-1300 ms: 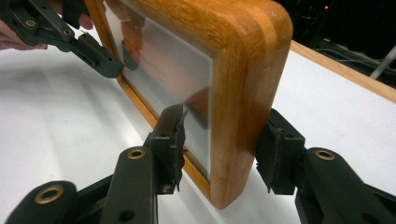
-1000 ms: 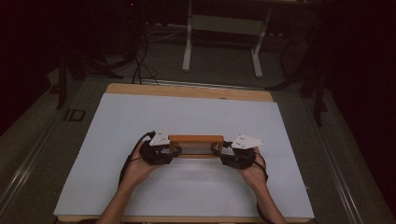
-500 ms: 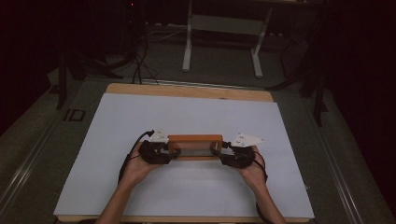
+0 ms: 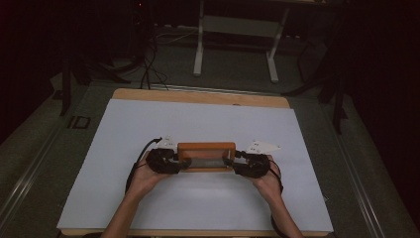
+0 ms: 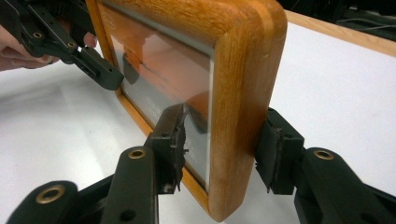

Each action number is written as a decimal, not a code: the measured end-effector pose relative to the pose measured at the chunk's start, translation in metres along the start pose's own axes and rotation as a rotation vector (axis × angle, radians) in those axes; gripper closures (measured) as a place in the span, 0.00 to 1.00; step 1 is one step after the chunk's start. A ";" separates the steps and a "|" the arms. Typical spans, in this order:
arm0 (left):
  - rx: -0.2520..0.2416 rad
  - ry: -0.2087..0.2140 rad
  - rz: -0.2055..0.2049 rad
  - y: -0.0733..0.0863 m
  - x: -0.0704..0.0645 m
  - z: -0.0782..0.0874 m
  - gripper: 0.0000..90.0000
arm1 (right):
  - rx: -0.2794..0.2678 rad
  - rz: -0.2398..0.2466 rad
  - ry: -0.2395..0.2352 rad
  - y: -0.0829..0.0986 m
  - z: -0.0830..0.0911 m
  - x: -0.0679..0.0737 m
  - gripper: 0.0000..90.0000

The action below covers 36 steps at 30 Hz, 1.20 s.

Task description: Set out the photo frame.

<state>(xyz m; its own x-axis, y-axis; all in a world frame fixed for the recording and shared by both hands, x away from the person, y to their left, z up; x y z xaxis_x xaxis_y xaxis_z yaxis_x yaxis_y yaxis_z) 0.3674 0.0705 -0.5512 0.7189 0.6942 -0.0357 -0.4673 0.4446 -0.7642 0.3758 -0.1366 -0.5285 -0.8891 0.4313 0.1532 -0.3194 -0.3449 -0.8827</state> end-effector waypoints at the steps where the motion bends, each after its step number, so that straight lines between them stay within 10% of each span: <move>1: 0.000 0.004 0.006 0.000 0.000 0.000 0.64 | 0.000 0.000 0.000 0.000 0.000 0.000 0.62; 36: 0.047 0.084 0.169 0.015 0.011 -0.009 0.63 | 0.061 -0.204 -0.067 0.020 -0.019 -0.008 0.62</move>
<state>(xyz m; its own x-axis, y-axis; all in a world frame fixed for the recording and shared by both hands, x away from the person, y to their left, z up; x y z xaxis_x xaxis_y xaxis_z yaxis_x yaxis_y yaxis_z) 0.3723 0.0798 -0.5692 0.6680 0.7121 -0.2161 -0.6068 0.3532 -0.7120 0.3828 -0.1314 -0.5555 -0.8234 0.4413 0.3567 -0.5121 -0.3070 -0.8022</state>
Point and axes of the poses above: each handheld gripper's, and its own axes: z roughly backward along the jaws, y roughly out of its underside, x roughly to its left, the point moved 8 cm from there along -z, roughly forward along the jaws, and after that the axes turned 10 degrees about -y, right-handed, at the moved point
